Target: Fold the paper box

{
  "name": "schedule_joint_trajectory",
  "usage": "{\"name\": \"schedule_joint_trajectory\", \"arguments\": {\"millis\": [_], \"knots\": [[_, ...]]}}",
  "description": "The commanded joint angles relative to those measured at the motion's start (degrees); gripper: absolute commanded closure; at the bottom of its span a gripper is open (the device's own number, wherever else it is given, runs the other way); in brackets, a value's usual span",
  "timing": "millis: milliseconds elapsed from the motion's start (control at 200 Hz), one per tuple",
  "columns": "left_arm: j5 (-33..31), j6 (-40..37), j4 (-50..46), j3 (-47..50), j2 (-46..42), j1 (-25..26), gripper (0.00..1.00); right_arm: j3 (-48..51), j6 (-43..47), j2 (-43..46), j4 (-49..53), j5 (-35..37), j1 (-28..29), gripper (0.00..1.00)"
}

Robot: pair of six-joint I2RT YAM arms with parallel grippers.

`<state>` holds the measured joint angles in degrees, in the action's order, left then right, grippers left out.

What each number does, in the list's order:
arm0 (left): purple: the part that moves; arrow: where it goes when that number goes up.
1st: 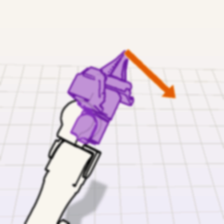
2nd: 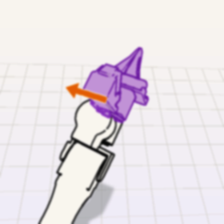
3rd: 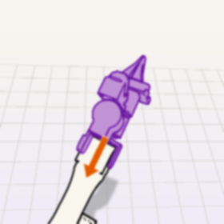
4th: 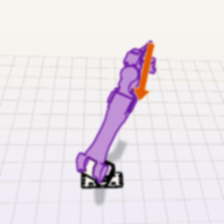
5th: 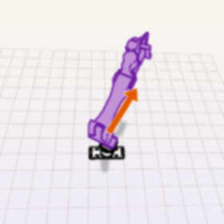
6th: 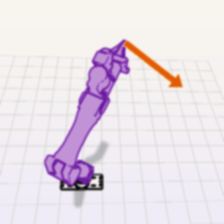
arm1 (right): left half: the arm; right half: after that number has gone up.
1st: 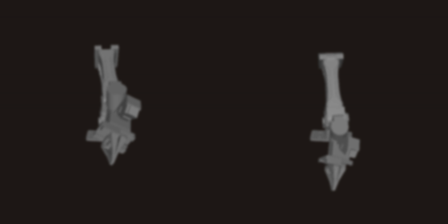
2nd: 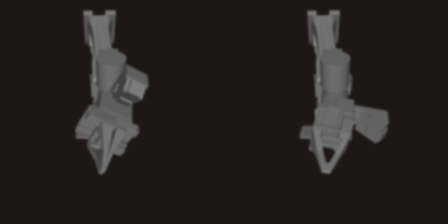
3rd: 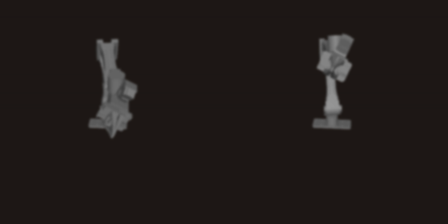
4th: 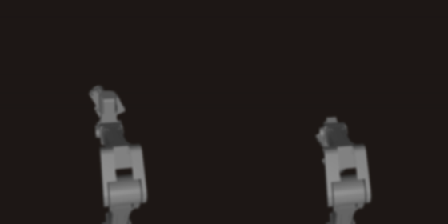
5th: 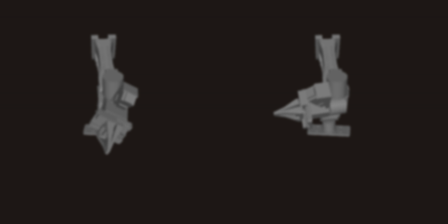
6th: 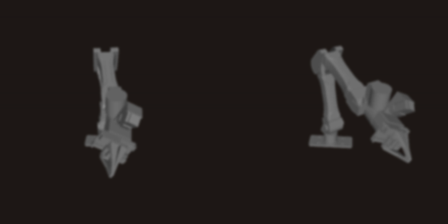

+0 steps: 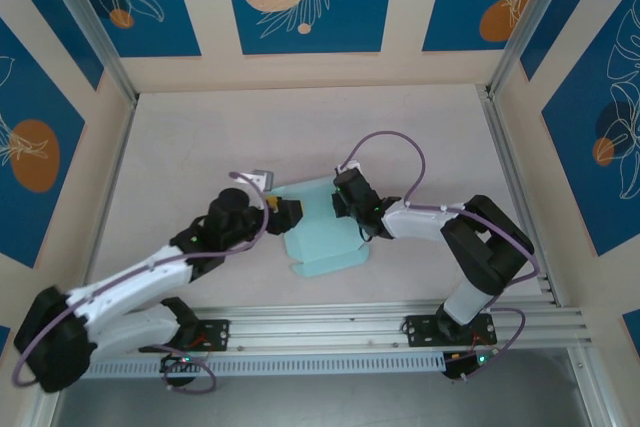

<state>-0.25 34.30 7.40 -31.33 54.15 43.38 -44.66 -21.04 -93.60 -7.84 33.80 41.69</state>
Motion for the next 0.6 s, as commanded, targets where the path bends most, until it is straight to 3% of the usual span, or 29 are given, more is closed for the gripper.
{"name": "schedule_joint_trajectory", "arguments": {"millis": [0, 115, 270, 595], "knots": [[-8.9, -4.1, -10.3, 1.8, -7.6, -1.1, 0.3, -1.5, -2.1, 1.8, 2.7, 1.7, 0.4, 0.97], [-14.8, -1.9, -17.2, 3.9, -13.5, -7.7, 0.34, -1.3, -2.5, 3.1, 3.9, 1.5, 0.5, 0.97], [-3.1, -0.1, -10.8, 10.3, -13.1, -20.3, 0.37, -1.0, -2.8, 5.1, 4.9, 0.3, 0.5, 0.97], [5.3, -4.2, 5.2, 11.9, 4.9, -23.2, 0.4, -0.7, -3.1, 9.9, 7.3, -1.9, 0.5, 0.97]]}}
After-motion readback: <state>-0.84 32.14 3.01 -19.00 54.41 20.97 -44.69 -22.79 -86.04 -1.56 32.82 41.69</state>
